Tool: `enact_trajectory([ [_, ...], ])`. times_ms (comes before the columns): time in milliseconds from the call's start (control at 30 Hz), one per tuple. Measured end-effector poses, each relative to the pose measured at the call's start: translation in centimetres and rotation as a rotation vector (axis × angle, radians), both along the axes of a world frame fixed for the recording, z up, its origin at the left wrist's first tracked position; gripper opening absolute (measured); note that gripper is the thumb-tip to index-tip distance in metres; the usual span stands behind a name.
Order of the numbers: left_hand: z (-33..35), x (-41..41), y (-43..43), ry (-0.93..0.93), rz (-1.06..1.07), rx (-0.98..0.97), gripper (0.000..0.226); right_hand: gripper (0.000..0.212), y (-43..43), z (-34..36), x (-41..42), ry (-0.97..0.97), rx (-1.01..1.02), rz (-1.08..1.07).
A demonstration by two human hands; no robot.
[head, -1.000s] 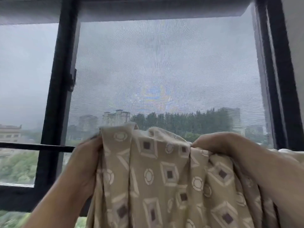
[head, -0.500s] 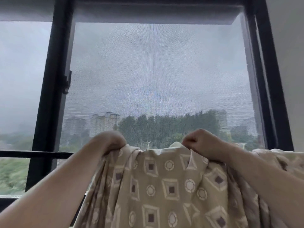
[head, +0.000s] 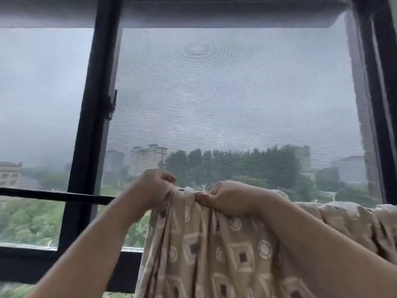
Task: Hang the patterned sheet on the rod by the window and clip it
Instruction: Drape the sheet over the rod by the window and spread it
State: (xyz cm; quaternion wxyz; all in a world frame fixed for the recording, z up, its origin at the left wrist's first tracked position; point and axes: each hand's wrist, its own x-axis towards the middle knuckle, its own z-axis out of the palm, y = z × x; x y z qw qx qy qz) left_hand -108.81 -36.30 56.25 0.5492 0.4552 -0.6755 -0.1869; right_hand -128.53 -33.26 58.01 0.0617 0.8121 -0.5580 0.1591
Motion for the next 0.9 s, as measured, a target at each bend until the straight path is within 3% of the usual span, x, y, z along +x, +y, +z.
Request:
enact_trajectory([
  [100,-5.4,0.7,3.3,0.240,0.260,-0.312,0.014,0.058,-0.5,0.1,0.3,-0.023,0.007,0.021],
  [167,-9.1,0.7,3.9,0.406,0.258,-0.265,0.008,0.057,-0.7,0.1,-0.2,-0.040,-0.003,-0.005],
  [233,-11.6,0.7,2.8,0.647,-0.130,0.009,0.007,0.058,-1.0,0.0,-1.1,-0.062,-0.005,-0.031],
  [267,-12.2,0.8,2.0,0.723,-0.340,0.196,0.019,0.060,-1.1,-0.1,-1.5,-0.071,0.000,-0.040],
  [333,-12.6,1.3,0.2,0.691,-0.536,0.386,0.038,0.064,-1.4,-0.1,-1.9,-0.096,0.017,-0.053],
  [400,-11.8,1.0,-0.4,0.635,-0.632,0.465,0.047,0.067,-1.6,-0.2,-1.8,-0.111,0.019,-0.066],
  [567,-11.4,1.1,-1.3,0.730,-0.976,0.658,0.045,0.063,-1.8,-0.4,-1.2,-0.124,0.022,-0.074],
  [633,-11.1,1.5,-1.2,0.719,-1.084,0.653,0.055,0.064,-1.7,-0.3,-0.9,-0.129,0.020,-0.069],
  [733,-10.5,1.8,-0.4,0.705,-1.239,0.611,0.054,0.062,-1.6,-0.2,-0.7,-0.138,0.028,-0.070],
  [900,-10.6,1.0,0.1,0.972,-1.293,0.661,0.058,0.058,-1.7,-0.2,-0.7,-0.174,0.064,-0.027],
])
